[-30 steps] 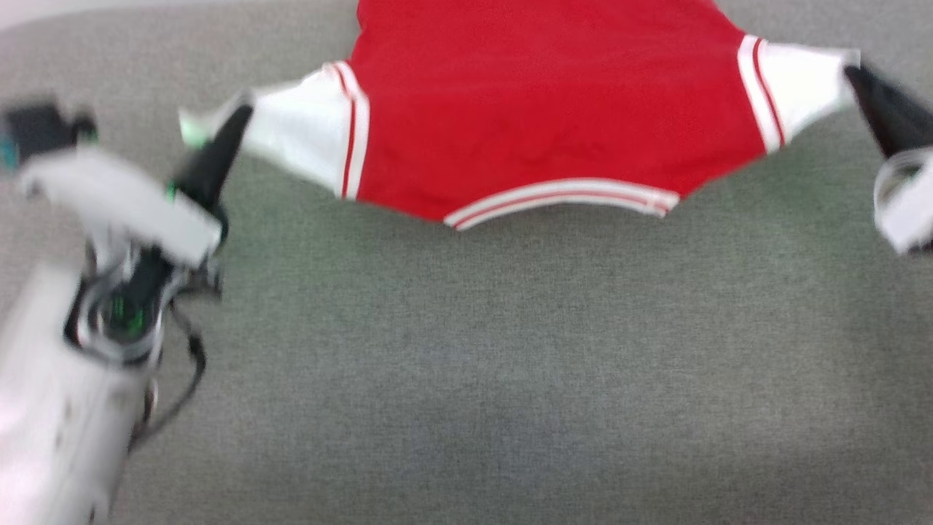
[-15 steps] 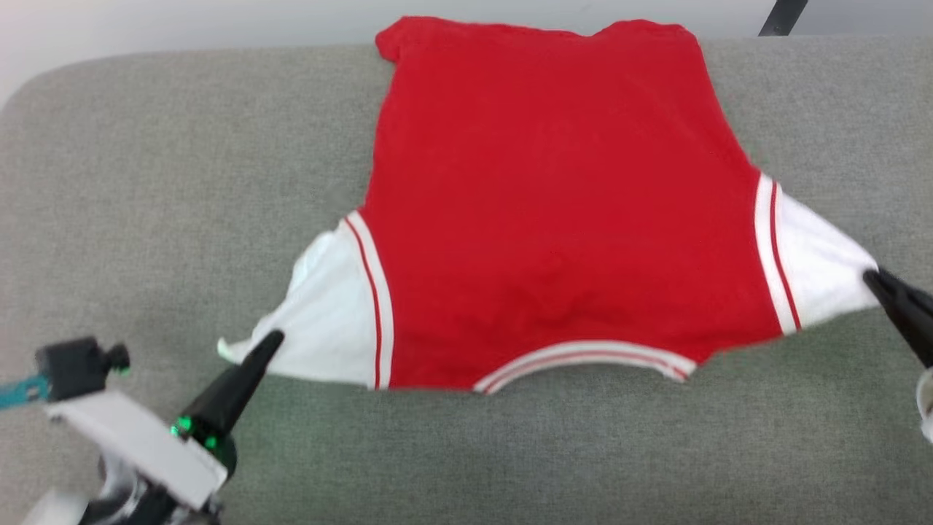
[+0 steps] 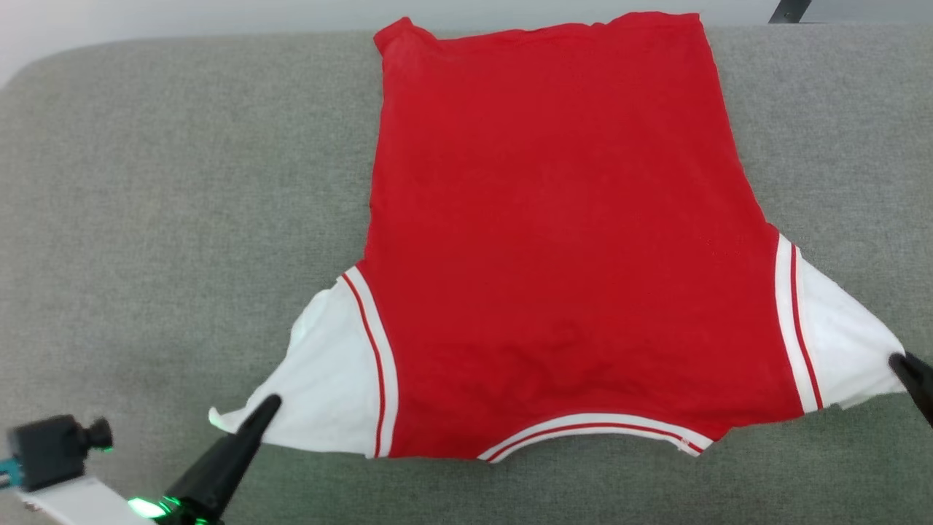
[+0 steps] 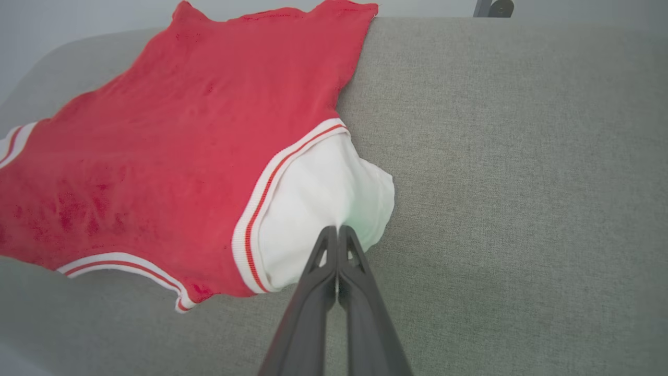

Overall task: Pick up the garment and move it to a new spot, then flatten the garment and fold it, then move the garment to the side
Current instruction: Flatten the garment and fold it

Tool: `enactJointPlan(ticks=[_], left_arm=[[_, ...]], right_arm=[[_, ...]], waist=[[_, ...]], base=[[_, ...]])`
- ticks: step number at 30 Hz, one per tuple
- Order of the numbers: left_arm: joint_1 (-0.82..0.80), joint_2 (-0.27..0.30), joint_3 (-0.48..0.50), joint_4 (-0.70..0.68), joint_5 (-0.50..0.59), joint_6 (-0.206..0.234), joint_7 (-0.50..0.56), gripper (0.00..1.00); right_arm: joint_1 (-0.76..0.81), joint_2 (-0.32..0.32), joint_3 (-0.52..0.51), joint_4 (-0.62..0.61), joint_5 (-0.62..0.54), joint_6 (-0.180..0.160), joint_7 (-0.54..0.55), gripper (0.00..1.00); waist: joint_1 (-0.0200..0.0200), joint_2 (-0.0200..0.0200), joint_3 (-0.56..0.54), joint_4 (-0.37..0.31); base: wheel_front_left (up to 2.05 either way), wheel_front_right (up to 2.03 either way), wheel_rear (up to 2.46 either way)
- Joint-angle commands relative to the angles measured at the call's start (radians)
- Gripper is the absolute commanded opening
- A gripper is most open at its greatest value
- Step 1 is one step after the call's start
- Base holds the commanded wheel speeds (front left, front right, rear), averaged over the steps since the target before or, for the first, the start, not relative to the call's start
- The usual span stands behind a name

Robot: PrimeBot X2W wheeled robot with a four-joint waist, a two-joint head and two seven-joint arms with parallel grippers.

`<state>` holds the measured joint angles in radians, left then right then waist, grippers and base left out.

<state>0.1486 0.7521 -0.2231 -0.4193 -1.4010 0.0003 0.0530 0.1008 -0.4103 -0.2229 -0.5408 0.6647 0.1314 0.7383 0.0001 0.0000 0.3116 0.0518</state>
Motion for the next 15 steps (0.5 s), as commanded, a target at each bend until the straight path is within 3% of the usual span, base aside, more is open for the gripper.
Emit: enactJointPlan(ticks=[1,7,10,15], left_arm=[[-0.006,-0.015,-0.011,0.013,-0.014,-0.003,0.006,0.00],[-0.078,-0.070,-0.074,0.163,-0.031,-0.037,0.042,0.00],[-0.124,-0.116,-0.106,0.245,-0.019,-0.045,0.041,0.00],[-0.173,-0.181,-0.134,0.360,-0.006,-0.054,0.019,0.00]], right_arm=[[0.012,-0.019,0.005,0.009,-0.026,-0.001,0.018,0.00],[-0.019,-0.046,0.088,0.113,-0.048,-0.001,0.043,0.00],[-0.039,-0.091,0.140,0.180,-0.111,-0.002,0.003,0.00],[-0.079,-0.081,0.225,0.304,-0.107,-0.001,-0.071,0.00]], waist=[[-0.0001,0.0000,0.006,-0.002],[-0.0001,0.0000,0.017,-0.004],[-0.0001,0.0000,0.026,0.000],[-0.0001,0.0000,0.041,0.001]], base=[[0.00,0.00,0.00],[0.00,0.00,0.00],[0.00,0.00,0.00],[0.00,0.00,0.00]])
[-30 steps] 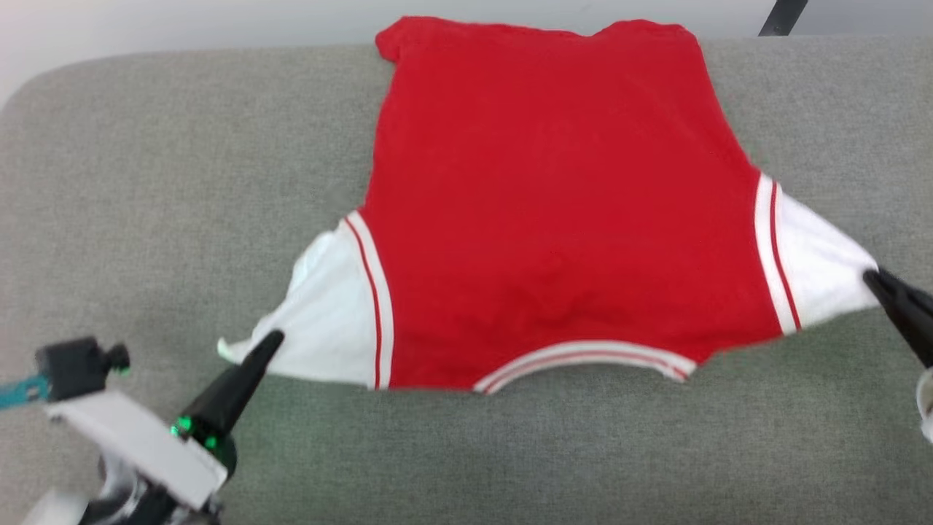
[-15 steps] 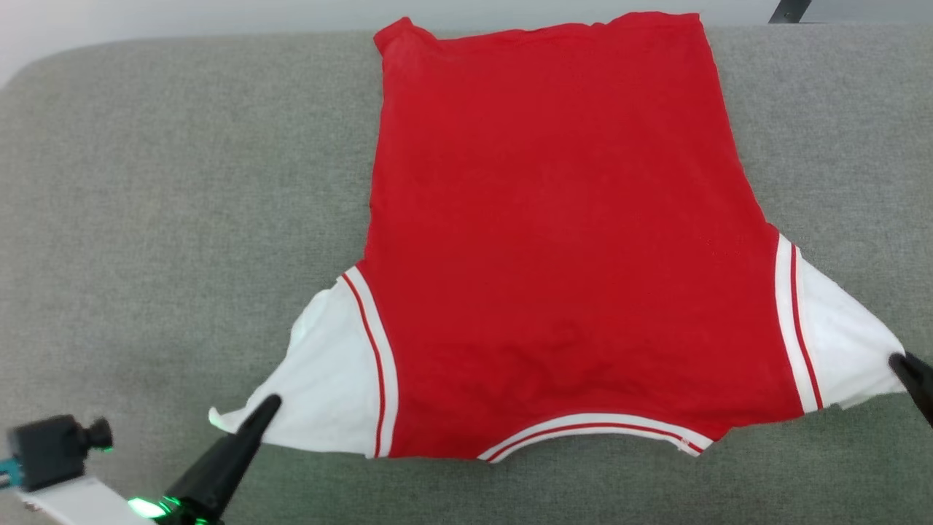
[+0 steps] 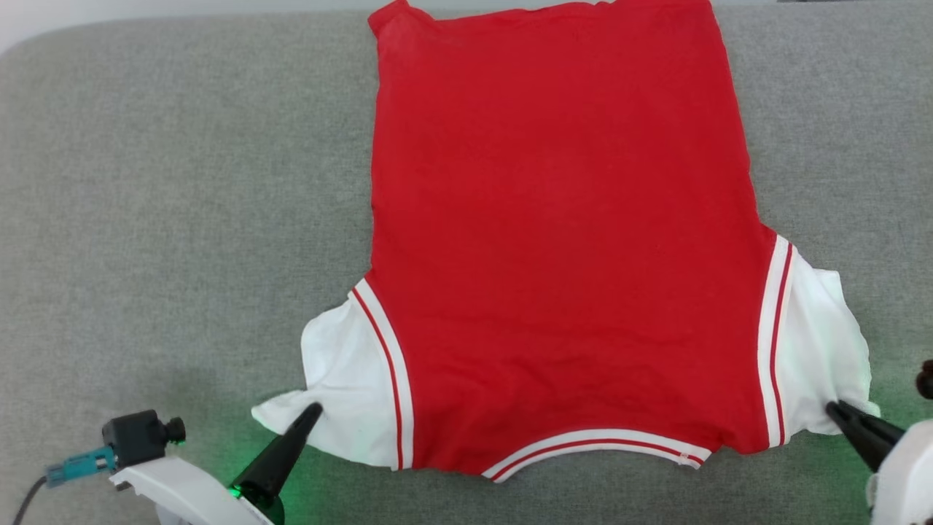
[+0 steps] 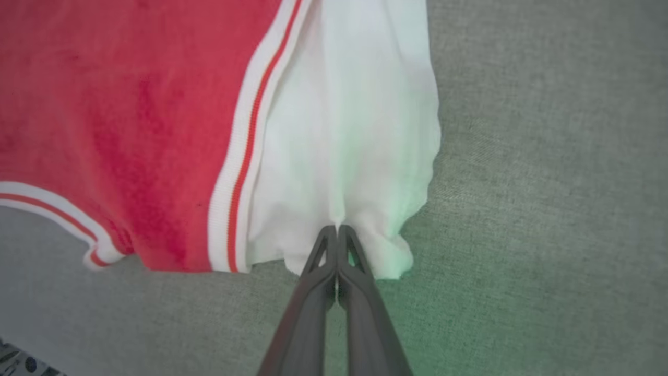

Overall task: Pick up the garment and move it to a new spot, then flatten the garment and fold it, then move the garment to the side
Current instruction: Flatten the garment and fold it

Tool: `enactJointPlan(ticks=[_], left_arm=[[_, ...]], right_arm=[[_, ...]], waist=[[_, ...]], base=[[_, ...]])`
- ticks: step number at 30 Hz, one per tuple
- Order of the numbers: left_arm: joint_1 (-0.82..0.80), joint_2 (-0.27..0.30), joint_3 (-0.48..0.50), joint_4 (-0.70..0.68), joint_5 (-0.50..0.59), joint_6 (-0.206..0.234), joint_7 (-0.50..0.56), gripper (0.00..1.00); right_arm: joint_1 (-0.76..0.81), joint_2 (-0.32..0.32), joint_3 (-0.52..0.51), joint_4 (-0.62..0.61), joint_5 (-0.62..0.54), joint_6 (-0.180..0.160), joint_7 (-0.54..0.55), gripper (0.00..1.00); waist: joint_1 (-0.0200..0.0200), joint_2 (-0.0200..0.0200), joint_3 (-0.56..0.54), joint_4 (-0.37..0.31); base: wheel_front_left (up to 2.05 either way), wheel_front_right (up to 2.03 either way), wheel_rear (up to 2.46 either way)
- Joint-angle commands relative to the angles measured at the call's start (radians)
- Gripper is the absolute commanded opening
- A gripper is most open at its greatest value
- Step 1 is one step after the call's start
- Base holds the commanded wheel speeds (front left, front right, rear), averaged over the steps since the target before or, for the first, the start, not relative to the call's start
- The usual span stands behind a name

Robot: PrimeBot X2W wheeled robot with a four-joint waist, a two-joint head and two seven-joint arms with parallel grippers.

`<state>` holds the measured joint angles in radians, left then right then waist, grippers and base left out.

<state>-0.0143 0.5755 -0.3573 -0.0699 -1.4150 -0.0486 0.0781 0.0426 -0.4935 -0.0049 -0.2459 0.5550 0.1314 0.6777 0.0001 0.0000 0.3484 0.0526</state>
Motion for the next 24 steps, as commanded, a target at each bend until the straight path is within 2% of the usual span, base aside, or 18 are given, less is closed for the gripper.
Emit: enactJointPlan(ticks=[1,5,14,15,16,20,24], left_arm=[[-0.017,-0.015,-0.003,0.029,0.013,-0.007,-0.013,0.00],[-0.038,-0.049,-0.019,0.091,0.019,-0.016,-0.025,0.00],[-0.035,-0.078,-0.019,0.161,0.007,-0.035,-0.046,0.00],[-0.030,-0.077,-0.018,0.162,0.006,-0.037,-0.048,0.00],[-0.026,-0.077,-0.018,0.160,0.006,-0.036,-0.049,0.00],[-0.010,-0.069,-0.021,0.135,0.021,-0.033,-0.055,0.00],[-0.002,-0.066,-0.027,0.088,0.032,-0.023,-0.056,0.00]], right_arm=[[-0.026,0.008,0.023,0.027,0.005,-0.001,-0.022,0.00],[-0.047,0.015,0.072,0.102,0.020,-0.001,-0.063,0.00],[-0.091,0.023,0.152,0.196,0.030,-0.001,-0.133,0.00],[-0.094,0.019,0.154,0.194,0.025,-0.001,-0.144,0.33],[-0.098,0.014,0.153,0.191,0.020,-0.001,-0.149,1.00],[-0.104,-0.011,0.114,0.110,0.056,-0.001,-0.116,1.00],[-0.100,-0.051,0.046,-0.034,0.120,-0.001,-0.007,1.00]], waist=[[-0.0001,0.0000,0.008,0.000],[-0.0001,0.0000,0.020,0.000],[-0.0001,0.0000,0.009,-0.021],[-0.0001,0.0000,0.005,-0.025],[-0.0001,0.0000,0.001,-0.028],[-0.0001,0.0000,-0.011,-0.042],[-0.0001,0.0000,-0.005,-0.040]], base=[[0.00,0.00,0.00],[0.00,0.00,0.00],[0.00,0.00,0.00],[0.00,0.00,0.00],[0.00,0.00,0.00],[0.00,0.00,0.00],[0.00,0.00,0.00]])
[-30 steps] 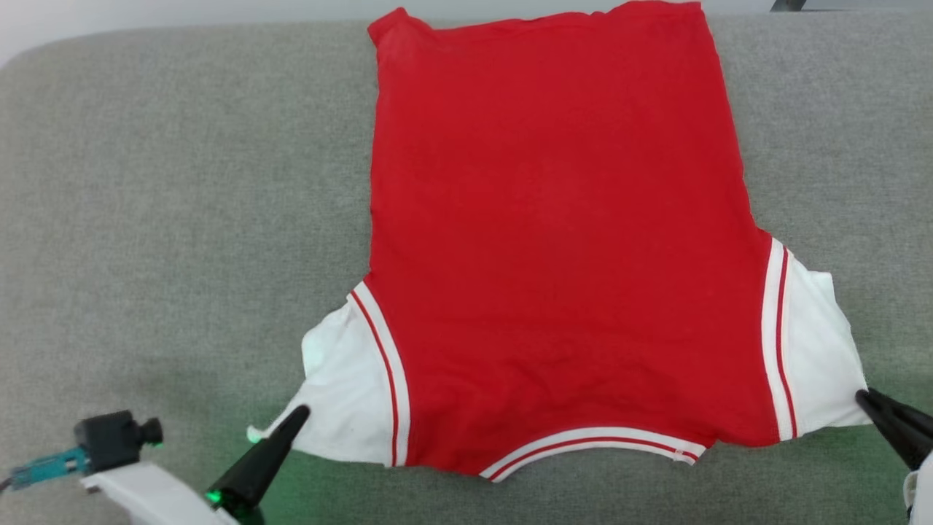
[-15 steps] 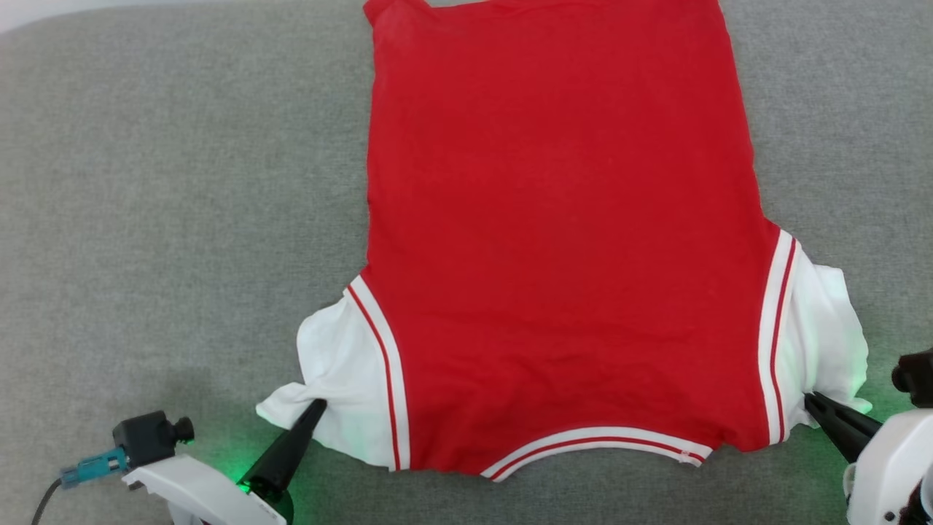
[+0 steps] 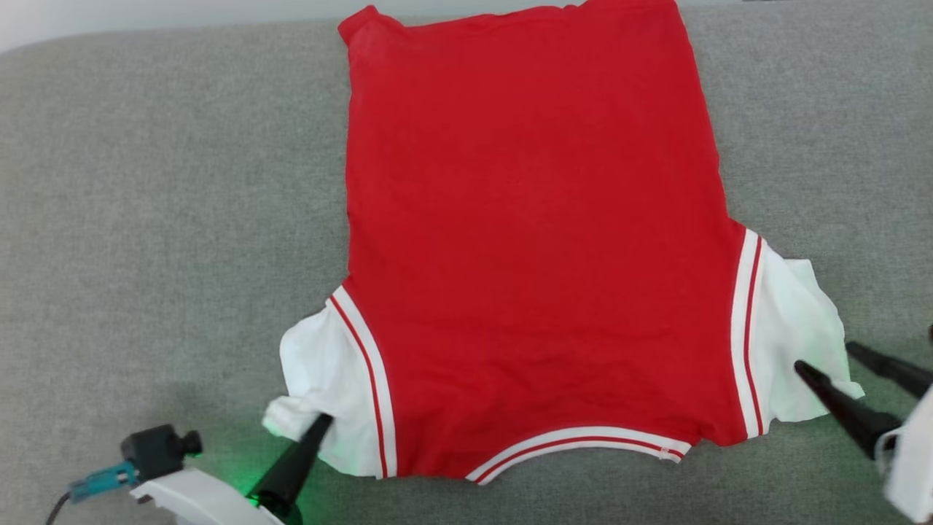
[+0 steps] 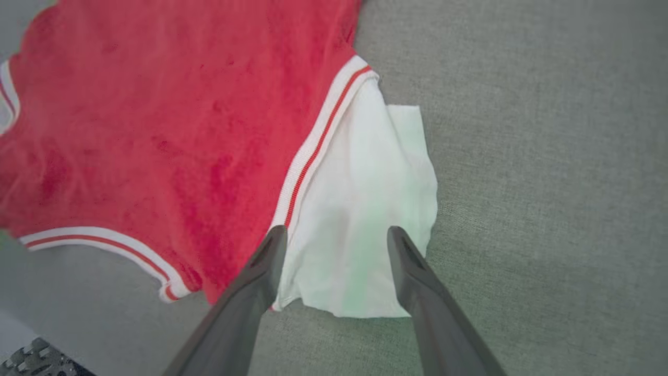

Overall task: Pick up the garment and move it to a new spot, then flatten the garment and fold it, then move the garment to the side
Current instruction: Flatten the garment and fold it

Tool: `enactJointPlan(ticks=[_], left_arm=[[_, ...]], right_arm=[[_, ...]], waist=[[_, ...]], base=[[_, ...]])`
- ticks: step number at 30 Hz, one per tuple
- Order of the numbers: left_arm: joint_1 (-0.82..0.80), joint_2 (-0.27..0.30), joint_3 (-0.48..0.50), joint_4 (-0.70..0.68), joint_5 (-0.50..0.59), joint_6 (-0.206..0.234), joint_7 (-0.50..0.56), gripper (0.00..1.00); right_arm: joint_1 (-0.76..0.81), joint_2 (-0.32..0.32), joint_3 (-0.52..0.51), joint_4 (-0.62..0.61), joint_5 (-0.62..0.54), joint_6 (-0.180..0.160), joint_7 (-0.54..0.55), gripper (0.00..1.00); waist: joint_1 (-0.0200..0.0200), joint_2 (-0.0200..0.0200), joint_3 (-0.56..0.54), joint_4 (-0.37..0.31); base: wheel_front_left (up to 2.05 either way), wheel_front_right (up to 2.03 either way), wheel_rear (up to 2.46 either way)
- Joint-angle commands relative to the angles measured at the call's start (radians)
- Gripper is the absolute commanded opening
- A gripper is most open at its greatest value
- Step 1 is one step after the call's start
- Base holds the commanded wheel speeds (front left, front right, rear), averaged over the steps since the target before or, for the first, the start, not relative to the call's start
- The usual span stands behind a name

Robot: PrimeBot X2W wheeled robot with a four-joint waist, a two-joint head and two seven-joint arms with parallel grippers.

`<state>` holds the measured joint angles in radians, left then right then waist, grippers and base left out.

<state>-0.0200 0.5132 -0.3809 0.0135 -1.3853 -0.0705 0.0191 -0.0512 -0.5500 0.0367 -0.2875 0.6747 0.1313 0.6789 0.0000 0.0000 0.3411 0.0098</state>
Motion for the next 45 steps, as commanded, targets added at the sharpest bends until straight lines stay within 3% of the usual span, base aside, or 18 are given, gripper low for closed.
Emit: enactJointPlan(ticks=[1,5,9,16,21,29,33,39,40,41,45], left_arm=[[0.004,-0.001,-0.008,-0.007,0.008,0.001,0.006,0.00],[-0.022,-0.002,-0.015,-0.046,0.023,0.014,0.014,0.00],[-0.062,-0.014,-0.031,-0.076,0.047,0.016,0.020,0.00],[-0.169,-0.049,-0.080,-0.090,0.091,0.004,0.049,0.00],[-0.240,-0.090,-0.125,-0.081,0.115,-0.015,0.068,0.00],[-0.308,-0.136,-0.164,-0.055,0.130,-0.042,0.065,0.00],[-0.343,-0.154,-0.181,-0.035,0.134,-0.047,0.067,0.00],[-0.372,-0.152,-0.184,0.014,0.120,-0.050,0.063,0.00],[-0.376,-0.152,-0.185,0.019,0.118,-0.050,0.062,0.00],[-0.380,-0.152,-0.186,0.022,0.116,-0.050,0.060,0.00],[-0.390,-0.149,-0.189,0.034,0.105,-0.050,0.051,0.00]], right_arm=[[-0.011,-0.008,-0.018,-0.031,0.032,-0.001,0.027,1.00],[-0.106,-0.053,-0.119,-0.118,0.127,-0.001,0.139,1.00],[-0.326,-0.076,-0.143,-0.062,0.110,-0.001,0.189,1.00],[-0.799,-0.066,0.021,0.279,-0.058,-0.001,0.242,1.00],[-1.040,-0.049,0.075,0.554,-0.152,-0.001,0.265,1.00],[-1.238,-0.072,0.115,0.825,-0.247,-0.001,0.277,1.00],[-1.307,-0.073,0.161,0.914,-0.305,-0.001,0.289,1.00],[-1.329,-0.036,0.225,1.012,-0.296,0.000,0.341,1.00],[-1.333,-0.036,0.229,1.027,-0.294,0.000,0.346,0.77],[-1.336,-0.034,0.238,1.037,-0.292,0.000,0.357,0.00],[-1.350,-0.045,0.242,1.064,-0.282,0.001,0.343,0.00]], waist=[[0.0000,0.0000,0.007,0.005],[0.0000,0.0000,0.046,0.027],[0.0000,0.0000,0.105,0.062],[0.0000,0.0000,0.206,0.160],[0.0000,0.0000,0.271,0.253],[0.0000,0.0000,0.363,0.364],[0.0000,0.0000,0.395,0.380],[0.0000,0.0000,0.403,0.377],[0.0000,0.0000,0.403,0.377],[0.0000,0.0000,0.402,0.377],[0.0000,0.0000,0.397,0.376]], base=[[0.00,0.00,0.00],[0.00,0.00,0.00],[0.00,0.00,0.00],[0.00,0.00,0.00],[0.00,0.00,0.00],[0.00,0.00,0.00],[0.00,0.00,0.00],[0.00,0.00,0.00],[0.00,0.00,0.00],[0.00,0.00,0.00],[0.00,0.00,0.00]])
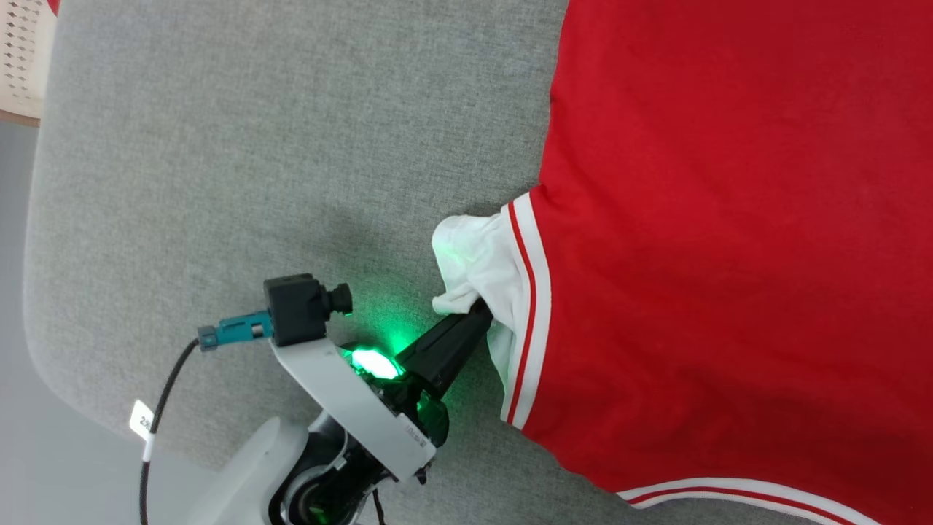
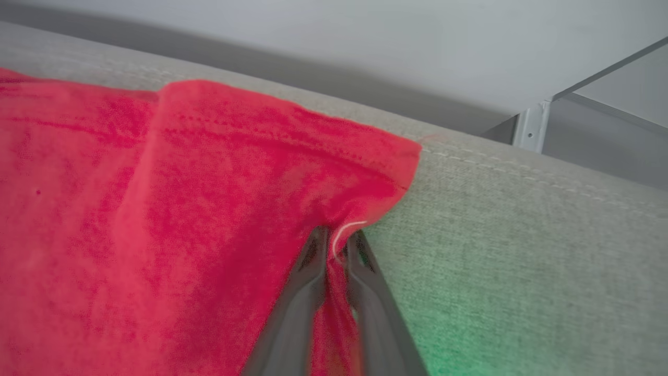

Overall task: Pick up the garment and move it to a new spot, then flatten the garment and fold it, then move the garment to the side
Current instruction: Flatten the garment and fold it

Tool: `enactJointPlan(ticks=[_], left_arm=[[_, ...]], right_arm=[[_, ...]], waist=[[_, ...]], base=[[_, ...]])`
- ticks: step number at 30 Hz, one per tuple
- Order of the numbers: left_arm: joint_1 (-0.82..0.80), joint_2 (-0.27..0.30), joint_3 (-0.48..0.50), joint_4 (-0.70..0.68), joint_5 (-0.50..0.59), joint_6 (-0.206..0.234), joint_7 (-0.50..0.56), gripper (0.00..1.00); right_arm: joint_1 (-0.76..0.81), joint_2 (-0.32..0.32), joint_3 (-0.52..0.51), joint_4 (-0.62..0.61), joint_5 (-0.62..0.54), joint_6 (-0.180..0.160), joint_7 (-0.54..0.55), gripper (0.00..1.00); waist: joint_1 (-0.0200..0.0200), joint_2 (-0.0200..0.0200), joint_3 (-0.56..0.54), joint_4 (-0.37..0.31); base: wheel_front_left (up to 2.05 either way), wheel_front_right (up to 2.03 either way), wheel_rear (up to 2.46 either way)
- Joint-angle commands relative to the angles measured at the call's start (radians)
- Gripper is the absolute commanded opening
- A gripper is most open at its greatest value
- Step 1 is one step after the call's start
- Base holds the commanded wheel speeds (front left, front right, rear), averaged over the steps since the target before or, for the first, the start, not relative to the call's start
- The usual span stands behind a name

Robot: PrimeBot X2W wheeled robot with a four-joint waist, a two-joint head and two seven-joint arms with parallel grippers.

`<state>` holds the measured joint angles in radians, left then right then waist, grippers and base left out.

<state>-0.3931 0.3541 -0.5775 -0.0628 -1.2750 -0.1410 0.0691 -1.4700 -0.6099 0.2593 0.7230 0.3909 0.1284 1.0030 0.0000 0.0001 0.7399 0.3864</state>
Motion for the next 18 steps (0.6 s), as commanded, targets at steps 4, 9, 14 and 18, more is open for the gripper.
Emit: enactJointPlan(ticks=[4,9,14,18], left_arm=[[-0.021,0.014,0.006,0.110,-0.012,0.020,-0.015,0.00],[-0.016,0.019,0.013,0.096,-0.042,0.017,-0.049,0.00],[0.018,0.075,0.041,0.109,-0.050,0.017,-0.084,0.00],[0.042,0.095,0.049,0.113,-0.046,0.016,-0.104,0.00]], right_arm=[[0.054,0.009,0.007,0.077,0.013,0.004,-0.017,0.00],[0.076,0.013,0.013,0.054,0.078,0.004,-0.077,0.00],[0.177,-0.066,0.079,-0.075,0.199,0.004,-0.100,0.00],[0.272,-0.124,0.100,-0.179,0.290,0.002,-0.109,0.00]], waist=[[0.0000,-0.0001,-0.019,-0.010],[0.0000,-0.0001,-0.069,-0.042],[0.0000,-0.0001,-0.133,-0.097],[0.0000,-0.0001,-0.176,-0.134]], base=[[0.00,0.00,0.00],[0.00,0.00,0.00],[0.00,0.00,0.00],[0.00,0.00,0.00]])
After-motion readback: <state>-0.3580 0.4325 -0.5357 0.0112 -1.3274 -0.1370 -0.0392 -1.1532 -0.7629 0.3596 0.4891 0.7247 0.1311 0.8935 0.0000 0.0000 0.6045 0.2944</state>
